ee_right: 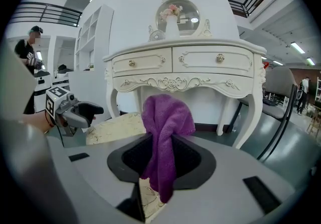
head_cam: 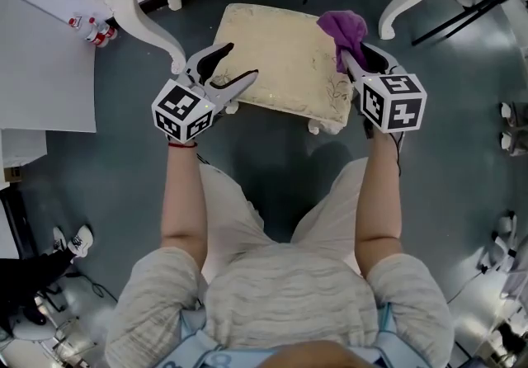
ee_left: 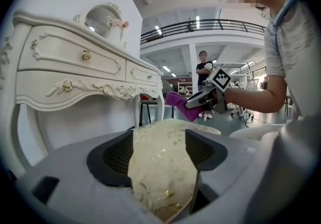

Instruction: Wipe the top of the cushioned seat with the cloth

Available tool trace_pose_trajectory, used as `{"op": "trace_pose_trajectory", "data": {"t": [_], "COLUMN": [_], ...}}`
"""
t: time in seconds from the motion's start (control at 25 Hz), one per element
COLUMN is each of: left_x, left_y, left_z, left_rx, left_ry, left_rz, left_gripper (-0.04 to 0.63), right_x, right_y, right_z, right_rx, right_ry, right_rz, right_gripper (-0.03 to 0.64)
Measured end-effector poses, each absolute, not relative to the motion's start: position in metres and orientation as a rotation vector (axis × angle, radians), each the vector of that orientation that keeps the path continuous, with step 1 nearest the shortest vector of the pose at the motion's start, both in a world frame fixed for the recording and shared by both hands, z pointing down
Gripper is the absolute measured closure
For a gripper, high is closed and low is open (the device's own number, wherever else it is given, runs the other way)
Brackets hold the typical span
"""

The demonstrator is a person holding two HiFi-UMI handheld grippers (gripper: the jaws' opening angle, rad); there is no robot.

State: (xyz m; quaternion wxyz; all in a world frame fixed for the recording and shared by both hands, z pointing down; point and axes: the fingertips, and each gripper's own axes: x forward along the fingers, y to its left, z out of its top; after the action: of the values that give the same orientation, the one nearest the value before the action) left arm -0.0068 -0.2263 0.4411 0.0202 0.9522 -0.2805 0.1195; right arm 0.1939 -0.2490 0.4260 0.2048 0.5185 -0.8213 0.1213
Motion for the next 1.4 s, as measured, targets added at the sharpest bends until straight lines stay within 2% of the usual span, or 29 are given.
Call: {"op": "trace_pose_trajectory", "data": {"t": [0.2,0.36,1.0,1.4], "left_x": [-0.031,-0.044,-0.043,-0.005], "left_y": [-0.219,-0.215,-0.213,-0.181], "left_z": [0.477,0.503,0.524,0.525], "left_rx": [2.876,2.819,2.702,2.628], "left_ry": [-0.864,-0.867,-0.955,-1.09], "left_rz": [0.551,0.646,0.707,0.676], "left_gripper": [0.108,0.035,0.029,0.031], "right_x": [0.191,0.187,0.207,0.224], "right_y": [-0.25,-0.247,-0.255,-0.263], "right_z": [0.429,0.432,0.443,0.447], "right_rx": [1.437,1.439,1.475,1.497], "right_ry": [-2.281,-2.279,-2.152,-2.082], "right_rz": [0.333,0.334,0.345,0.341], "right_gripper": [0.511,0.511,0.511,0.511]}}
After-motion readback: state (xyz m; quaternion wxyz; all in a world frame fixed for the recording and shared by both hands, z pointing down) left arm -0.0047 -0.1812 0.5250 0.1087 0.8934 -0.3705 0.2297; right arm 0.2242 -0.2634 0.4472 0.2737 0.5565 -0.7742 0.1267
